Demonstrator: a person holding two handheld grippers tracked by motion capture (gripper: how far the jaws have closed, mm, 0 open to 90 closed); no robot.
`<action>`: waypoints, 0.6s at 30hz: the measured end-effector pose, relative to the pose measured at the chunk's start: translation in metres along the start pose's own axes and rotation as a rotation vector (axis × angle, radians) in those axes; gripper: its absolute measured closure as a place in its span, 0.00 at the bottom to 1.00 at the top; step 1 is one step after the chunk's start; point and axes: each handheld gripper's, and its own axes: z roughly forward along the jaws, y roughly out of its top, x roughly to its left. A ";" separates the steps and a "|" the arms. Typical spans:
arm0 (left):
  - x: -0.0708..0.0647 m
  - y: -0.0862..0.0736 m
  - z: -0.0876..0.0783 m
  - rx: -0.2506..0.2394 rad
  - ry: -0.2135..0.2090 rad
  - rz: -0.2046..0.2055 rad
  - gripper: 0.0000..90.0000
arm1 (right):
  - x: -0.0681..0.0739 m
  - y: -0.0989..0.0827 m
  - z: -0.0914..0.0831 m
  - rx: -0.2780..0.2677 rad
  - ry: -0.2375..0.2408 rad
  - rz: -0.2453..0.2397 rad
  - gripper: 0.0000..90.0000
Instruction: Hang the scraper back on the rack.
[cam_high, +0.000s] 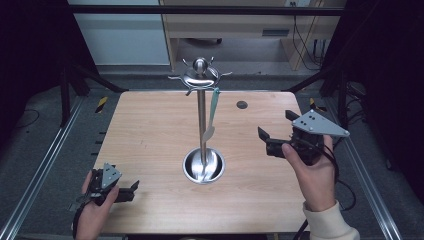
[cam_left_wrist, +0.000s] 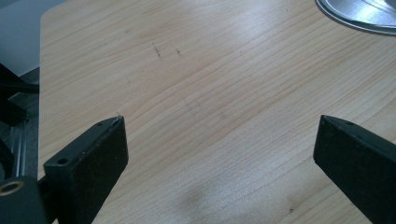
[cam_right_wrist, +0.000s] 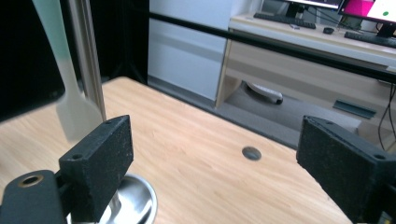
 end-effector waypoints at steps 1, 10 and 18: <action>0.000 0.000 0.000 0.001 0.001 0.000 0.03 | 0.001 -0.003 -0.001 0.015 -0.006 -0.002 0.12; 0.000 0.000 0.000 0.003 0.003 -0.004 0.03 | 0.004 -0.036 -0.004 0.094 -0.012 0.005 0.11; 0.001 0.000 -0.001 -0.003 0.007 -0.005 0.03 | 0.003 -0.065 -0.002 0.142 -0.010 0.039 0.11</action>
